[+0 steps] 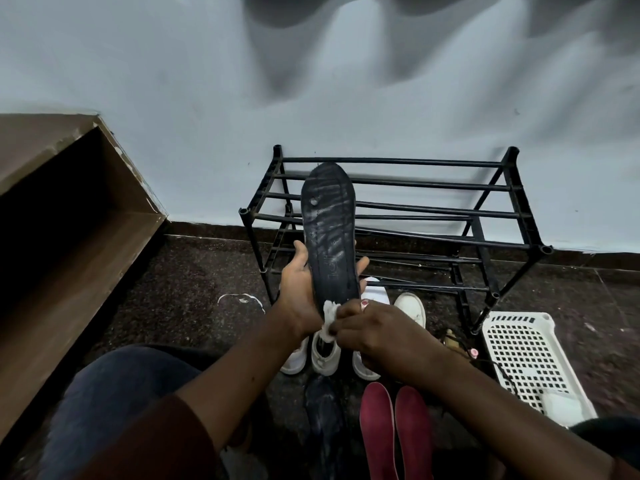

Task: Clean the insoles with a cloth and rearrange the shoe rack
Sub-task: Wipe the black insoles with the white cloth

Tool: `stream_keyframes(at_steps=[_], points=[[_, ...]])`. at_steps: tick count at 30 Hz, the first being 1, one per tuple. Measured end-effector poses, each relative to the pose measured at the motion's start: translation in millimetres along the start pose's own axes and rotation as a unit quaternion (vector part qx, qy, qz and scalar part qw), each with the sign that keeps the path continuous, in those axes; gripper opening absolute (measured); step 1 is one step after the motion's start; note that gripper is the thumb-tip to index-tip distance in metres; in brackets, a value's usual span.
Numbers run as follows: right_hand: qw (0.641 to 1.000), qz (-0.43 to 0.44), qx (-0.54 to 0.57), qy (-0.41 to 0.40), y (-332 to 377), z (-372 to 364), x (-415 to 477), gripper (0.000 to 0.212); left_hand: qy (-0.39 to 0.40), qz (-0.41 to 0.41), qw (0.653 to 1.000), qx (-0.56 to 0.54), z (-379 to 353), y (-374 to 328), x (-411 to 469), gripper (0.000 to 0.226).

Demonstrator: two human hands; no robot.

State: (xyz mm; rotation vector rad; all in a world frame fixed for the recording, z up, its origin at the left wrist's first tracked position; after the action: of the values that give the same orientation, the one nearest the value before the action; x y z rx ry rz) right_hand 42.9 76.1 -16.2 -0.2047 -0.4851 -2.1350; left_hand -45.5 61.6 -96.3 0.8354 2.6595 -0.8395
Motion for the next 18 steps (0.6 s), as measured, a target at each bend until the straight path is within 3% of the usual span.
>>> stream_keyframes(at_steps=[2,4,6,8,11,14,18], points=[[1.0,-0.01,-0.004,-0.019,-7.0,8.0,-2.3,0.022,0.008,-0.002,1.0,-0.009,-1.0,-3.0,-0.5,0.072],[0.989,-0.074,0.048,-0.121,-23.2,30.3,-5.6,0.024,0.015,-0.005,1.0,-0.019,-3.7,-4.1,-0.6,0.071],[0.956,-0.14,0.094,-0.241,-39.5,51.4,-14.9,0.026,0.016,-0.006,1.0,-0.025,-5.6,-2.5,-1.5,0.073],[0.932,-0.185,0.095,-0.296,-47.4,58.7,-19.7,0.023,0.018,0.002,1.0,-0.02,-7.2,2.1,-1.9,0.076],[0.945,-0.199,0.063,-0.253,-43.3,43.8,-12.5,0.019,0.018,0.014,1.0,-0.009,-7.0,7.8,-0.2,0.078],[0.975,-0.13,0.069,-0.167,-23.5,18.4,-7.7,0.03,0.004,0.007,1.0,0.026,-4.0,5.5,1.1,0.078],[0.998,-0.045,0.017,-0.03,-12.5,-7.2,-8.9,0.025,-0.006,-0.018,1.0,0.013,0.6,-9.0,0.4,0.075]])
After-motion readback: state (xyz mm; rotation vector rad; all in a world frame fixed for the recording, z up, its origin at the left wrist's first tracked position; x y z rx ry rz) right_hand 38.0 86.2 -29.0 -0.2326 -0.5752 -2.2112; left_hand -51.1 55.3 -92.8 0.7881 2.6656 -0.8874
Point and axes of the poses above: each hand's wrist, its own x-axis towards the middle knuckle, its own z-axis out of the back of the hand, y = z × x, the point moved 10 cm from there along x, towards the middle knuckle, and after that the axes turned 1 degree about -x, right-handed, at the moved point
